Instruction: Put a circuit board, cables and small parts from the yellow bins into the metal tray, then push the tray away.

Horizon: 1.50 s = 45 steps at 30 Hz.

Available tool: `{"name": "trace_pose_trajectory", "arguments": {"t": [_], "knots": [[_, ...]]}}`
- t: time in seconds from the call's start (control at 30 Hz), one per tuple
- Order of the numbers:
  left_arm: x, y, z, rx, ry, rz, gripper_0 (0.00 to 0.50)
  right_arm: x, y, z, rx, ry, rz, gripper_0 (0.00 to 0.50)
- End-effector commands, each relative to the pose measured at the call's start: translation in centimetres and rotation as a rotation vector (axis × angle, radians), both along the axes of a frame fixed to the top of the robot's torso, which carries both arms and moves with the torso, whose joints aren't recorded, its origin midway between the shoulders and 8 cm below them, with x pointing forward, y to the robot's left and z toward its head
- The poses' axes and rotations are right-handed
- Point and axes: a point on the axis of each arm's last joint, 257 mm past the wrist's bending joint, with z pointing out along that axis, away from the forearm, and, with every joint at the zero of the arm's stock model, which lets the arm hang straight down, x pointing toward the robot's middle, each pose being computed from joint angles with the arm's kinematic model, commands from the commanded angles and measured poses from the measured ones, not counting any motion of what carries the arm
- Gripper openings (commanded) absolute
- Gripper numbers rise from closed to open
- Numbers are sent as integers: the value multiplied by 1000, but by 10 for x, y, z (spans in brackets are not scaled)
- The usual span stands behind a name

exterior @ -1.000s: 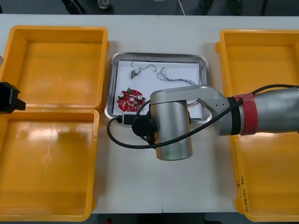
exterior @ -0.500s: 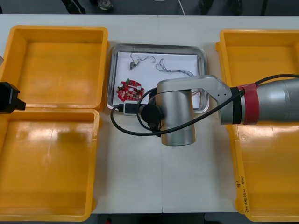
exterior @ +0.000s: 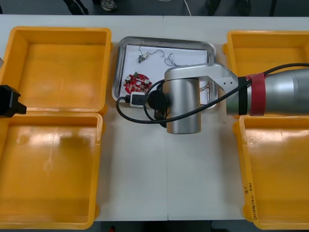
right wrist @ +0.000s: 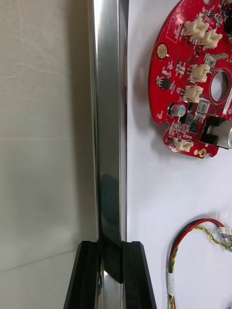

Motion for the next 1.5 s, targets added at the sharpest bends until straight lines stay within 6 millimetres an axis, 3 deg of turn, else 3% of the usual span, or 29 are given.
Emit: {"name": "trace_pose_trajectory", "arguments": {"t": [0.03,1.13,1.37,1.4,1.47,1.5], "knots": [[-4,18,16,89,-29,-52,500,23,-10,23,-61,-59,38,58],[-4,18,16,89,-29,-52,500,66,-9,44,-36,-136,84,30],[-4,18,16,89,-29,-52,500,67,-8,44,-27,-137,91,31],[-4,18,16,89,-29,-52,500,67,-7,43,-26,-136,91,37],[-4,18,16,89,-29,-52,500,67,-7,43,-26,-136,91,190],[-4,18,16,89,-29,-52,500,67,-7,43,-26,-136,91,231]]}}
